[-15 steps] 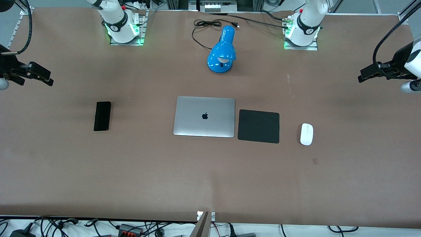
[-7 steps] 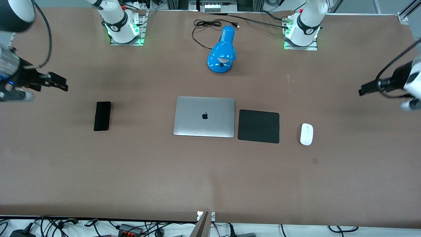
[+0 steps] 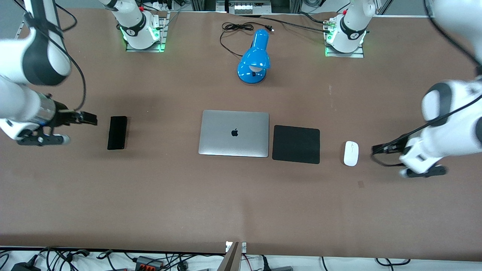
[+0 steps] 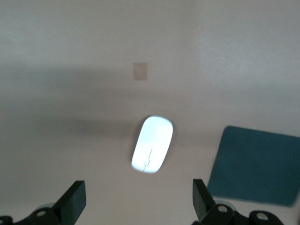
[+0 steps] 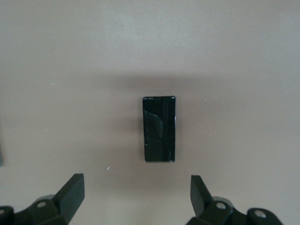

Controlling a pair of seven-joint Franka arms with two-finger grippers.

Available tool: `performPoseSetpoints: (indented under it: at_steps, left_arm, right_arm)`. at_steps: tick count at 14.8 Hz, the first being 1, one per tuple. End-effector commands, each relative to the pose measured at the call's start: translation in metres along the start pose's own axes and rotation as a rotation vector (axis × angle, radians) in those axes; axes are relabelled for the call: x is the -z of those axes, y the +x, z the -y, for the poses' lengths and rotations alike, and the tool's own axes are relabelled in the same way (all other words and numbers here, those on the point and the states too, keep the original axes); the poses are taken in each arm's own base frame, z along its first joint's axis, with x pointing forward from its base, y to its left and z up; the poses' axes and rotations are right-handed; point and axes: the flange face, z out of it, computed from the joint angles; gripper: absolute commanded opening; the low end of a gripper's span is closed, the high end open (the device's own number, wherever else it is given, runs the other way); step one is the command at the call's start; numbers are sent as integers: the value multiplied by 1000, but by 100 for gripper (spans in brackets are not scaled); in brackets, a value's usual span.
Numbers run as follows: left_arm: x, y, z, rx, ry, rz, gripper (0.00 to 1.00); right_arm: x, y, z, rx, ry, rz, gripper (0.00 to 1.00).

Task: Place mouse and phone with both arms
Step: 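Grasp the black phone with the right gripper while the left grasps the mouse, then carry the white mouse with the left gripper over the black mouse pad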

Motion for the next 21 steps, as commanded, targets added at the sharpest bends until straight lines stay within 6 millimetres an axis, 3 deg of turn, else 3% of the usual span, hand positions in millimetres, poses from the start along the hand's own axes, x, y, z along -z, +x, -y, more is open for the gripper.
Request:
performPoseSetpoints:
  at_steps: [1, 2, 4, 7, 10, 14, 21]
  left_arm:
    - [-55, -23, -7, -28, 12, -41, 100]
    - [-79, -24, -4, -27, 9, -59, 100]
    - [-107, -23, -3, -44, 24, -84, 100]
    - [-130, -23, -14, -68, 33, -74, 100]
    - [-144, -26, -25, -96, 43, -54, 100]
    - [-150, -26, -23, -124, 74, -48, 100]
    - [-163, -25, -17, -133, 89, -38, 100]
  right_arm:
    - [-52, -11, -2, 8, -26, -17, 100]
    - [-76, -16, -6, 3, -24, -26, 100]
    - [-116, -29, -20, -11, -17, -40, 100]
    - [-157, -39, -21, -8, -12, -17, 100]
    - [-183, -35, -23, -7, -11, 1, 100]
    - [-216, -29, -29, -20, -7, -2, 100]
    - [-246, -25, -30, -35, -3, 8, 100]
